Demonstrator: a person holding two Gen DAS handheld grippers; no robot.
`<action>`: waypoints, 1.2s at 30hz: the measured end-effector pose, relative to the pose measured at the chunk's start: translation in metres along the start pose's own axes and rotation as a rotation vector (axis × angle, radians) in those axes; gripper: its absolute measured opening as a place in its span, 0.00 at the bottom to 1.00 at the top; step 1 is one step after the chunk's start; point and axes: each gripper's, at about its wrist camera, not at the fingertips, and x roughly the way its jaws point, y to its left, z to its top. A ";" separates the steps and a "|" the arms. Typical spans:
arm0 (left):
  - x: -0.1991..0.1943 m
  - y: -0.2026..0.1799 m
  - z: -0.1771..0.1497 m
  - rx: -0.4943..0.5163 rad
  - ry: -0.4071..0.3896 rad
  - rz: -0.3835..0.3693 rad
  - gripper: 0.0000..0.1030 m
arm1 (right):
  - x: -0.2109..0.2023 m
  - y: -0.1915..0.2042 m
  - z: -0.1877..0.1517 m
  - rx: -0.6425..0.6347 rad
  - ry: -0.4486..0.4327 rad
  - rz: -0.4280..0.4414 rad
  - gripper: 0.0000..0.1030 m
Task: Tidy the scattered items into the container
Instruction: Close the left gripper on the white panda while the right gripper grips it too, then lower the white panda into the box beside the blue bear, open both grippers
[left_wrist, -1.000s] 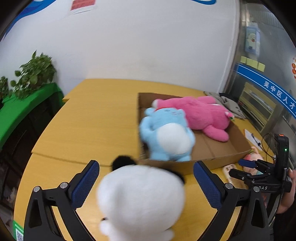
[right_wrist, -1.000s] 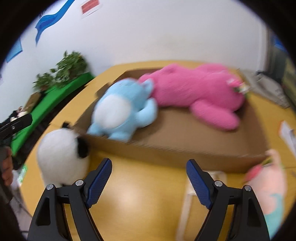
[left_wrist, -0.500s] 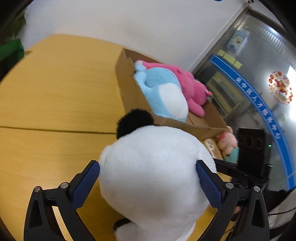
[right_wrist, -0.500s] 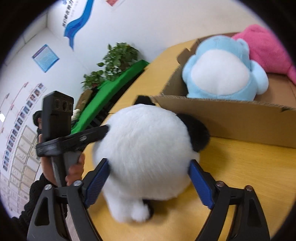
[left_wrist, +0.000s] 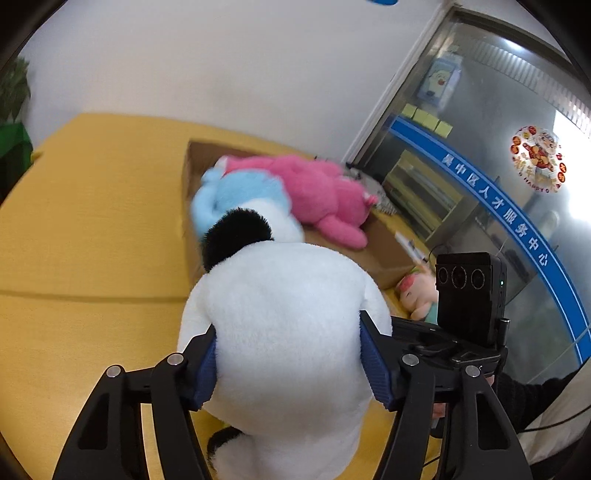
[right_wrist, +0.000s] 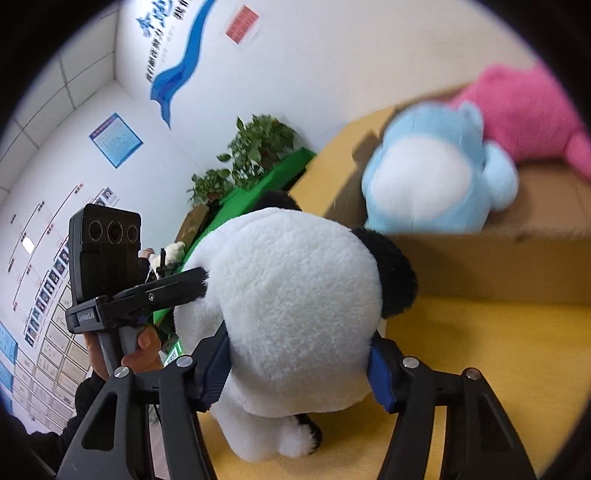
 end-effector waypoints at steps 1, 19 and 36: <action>0.000 -0.012 0.012 0.016 -0.028 -0.007 0.68 | -0.013 0.003 0.009 -0.026 -0.020 -0.007 0.60; 0.173 -0.055 0.129 -0.116 -0.112 -0.066 0.68 | -0.106 -0.106 0.161 -0.164 -0.085 -0.249 0.60; 0.243 -0.024 0.101 -0.086 -0.009 0.131 0.69 | -0.041 -0.182 0.148 -0.136 0.073 -0.345 0.60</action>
